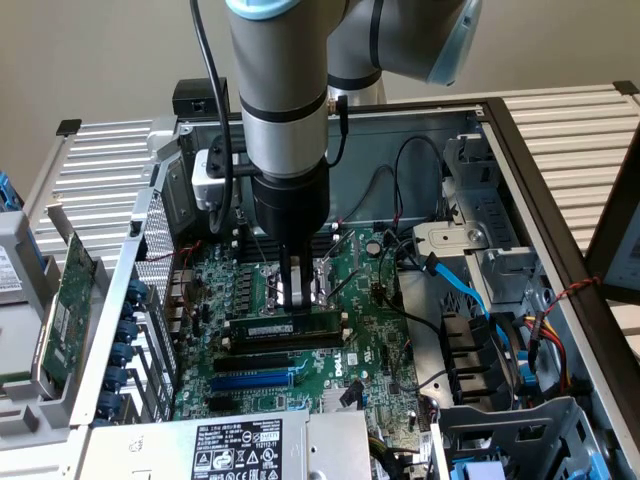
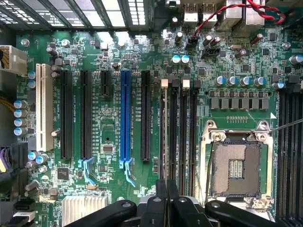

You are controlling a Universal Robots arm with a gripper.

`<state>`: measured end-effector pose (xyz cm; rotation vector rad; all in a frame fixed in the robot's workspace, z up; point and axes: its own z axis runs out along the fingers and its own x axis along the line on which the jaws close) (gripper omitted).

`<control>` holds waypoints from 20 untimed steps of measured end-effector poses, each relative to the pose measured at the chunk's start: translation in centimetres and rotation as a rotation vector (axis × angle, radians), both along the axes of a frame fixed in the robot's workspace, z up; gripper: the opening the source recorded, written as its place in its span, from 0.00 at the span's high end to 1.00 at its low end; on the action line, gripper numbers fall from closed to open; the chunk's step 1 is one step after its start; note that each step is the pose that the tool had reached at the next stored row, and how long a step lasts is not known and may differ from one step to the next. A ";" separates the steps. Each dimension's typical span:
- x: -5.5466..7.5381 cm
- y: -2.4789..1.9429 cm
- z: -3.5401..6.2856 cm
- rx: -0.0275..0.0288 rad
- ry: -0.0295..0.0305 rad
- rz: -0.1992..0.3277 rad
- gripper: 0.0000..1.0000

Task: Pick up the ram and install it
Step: 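Insert the ram into the slot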

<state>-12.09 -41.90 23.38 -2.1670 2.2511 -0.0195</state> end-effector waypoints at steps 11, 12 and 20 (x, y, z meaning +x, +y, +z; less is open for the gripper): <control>0.0 -0.04 -0.09 0.0002 -0.0010 -0.001 0.88; 0.0 -0.06 -0.10 0.0002 -0.0010 -0.001 0.88; 0.0 -0.11 -0.18 -0.0001 -0.0016 -0.001 0.88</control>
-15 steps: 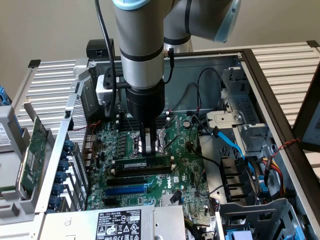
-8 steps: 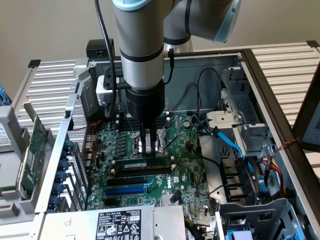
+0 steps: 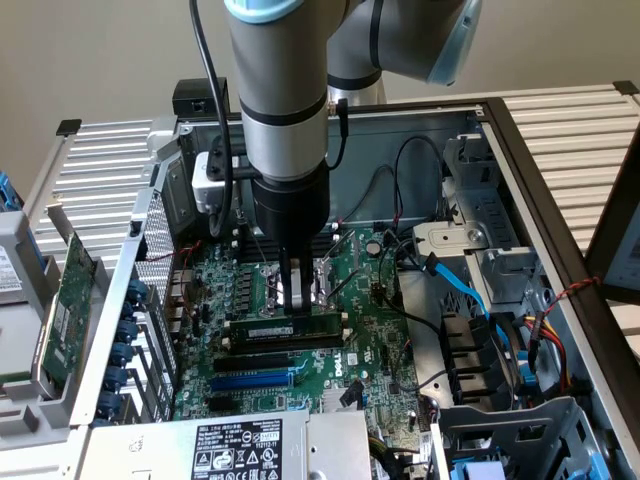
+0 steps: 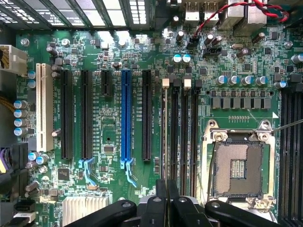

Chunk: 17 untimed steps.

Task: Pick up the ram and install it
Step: 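Insert the ram into the slot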

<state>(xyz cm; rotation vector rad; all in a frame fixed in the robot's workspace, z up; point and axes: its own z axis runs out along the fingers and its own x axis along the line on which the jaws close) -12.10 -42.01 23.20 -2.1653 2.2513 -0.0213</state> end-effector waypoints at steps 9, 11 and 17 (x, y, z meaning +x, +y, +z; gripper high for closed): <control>0.0 0.00 -0.05 0.0000 -0.0008 0.000 0.88; 0.0 0.01 -0.05 0.0002 -0.0008 0.000 0.88; 0.0 0.00 -0.05 0.0026 -0.0007 -0.001 0.88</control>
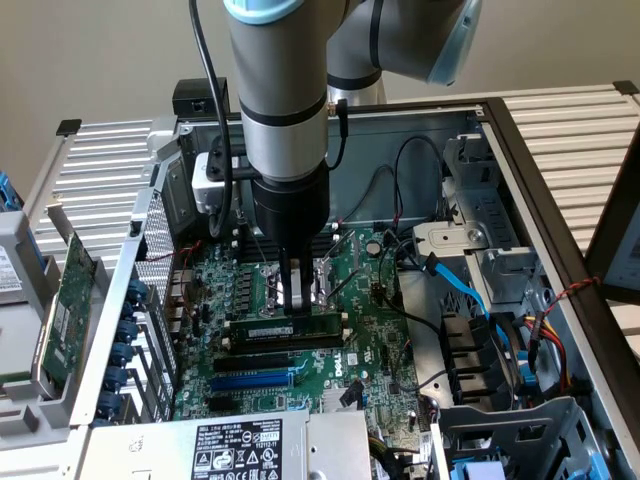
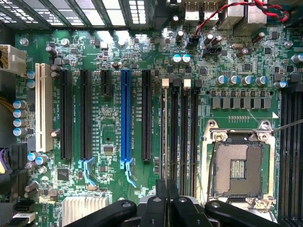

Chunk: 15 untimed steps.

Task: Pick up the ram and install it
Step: 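Insert the ram into the slot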

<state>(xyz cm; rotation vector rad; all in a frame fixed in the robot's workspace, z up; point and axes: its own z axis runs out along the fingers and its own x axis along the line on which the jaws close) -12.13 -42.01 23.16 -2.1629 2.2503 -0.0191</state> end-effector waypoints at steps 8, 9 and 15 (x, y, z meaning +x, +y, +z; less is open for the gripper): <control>0.0 0.00 0.12 0.0030 -0.0001 -0.001 0.88; 0.0 0.00 0.12 0.0032 -0.0003 -0.001 0.88; 0.0 0.00 0.15 0.0030 0.0000 -0.002 0.88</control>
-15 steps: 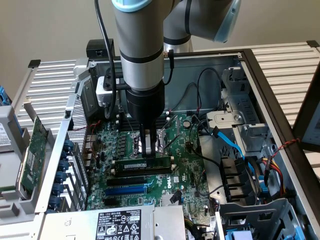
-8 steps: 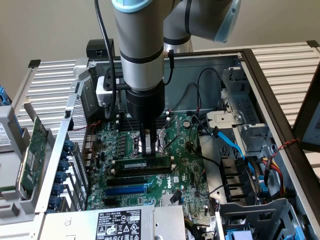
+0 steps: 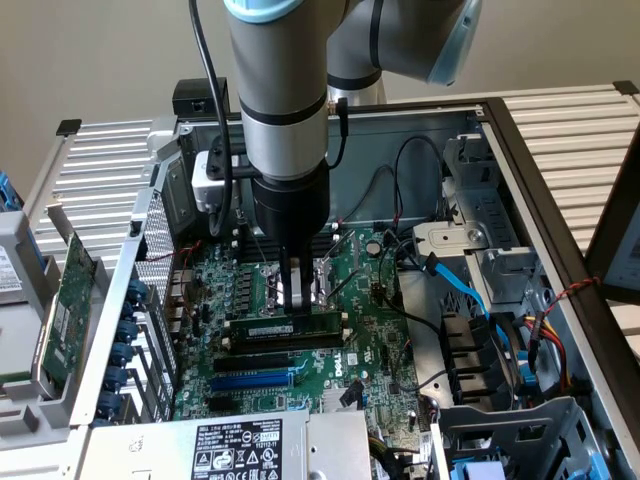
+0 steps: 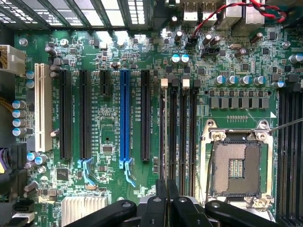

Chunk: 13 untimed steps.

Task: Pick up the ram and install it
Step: 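Insert the ram into the slot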

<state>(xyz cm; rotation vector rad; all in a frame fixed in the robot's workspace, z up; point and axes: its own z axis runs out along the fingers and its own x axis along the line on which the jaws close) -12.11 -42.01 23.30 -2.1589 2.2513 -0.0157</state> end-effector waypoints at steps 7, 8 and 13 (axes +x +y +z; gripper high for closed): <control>0.0 -0.02 -0.01 0.0010 0.0000 -0.005 0.88; 0.0 -0.03 -0.01 0.0009 0.0000 -0.005 0.88; 0.0 -0.11 -0.01 0.0010 0.0000 -0.005 0.88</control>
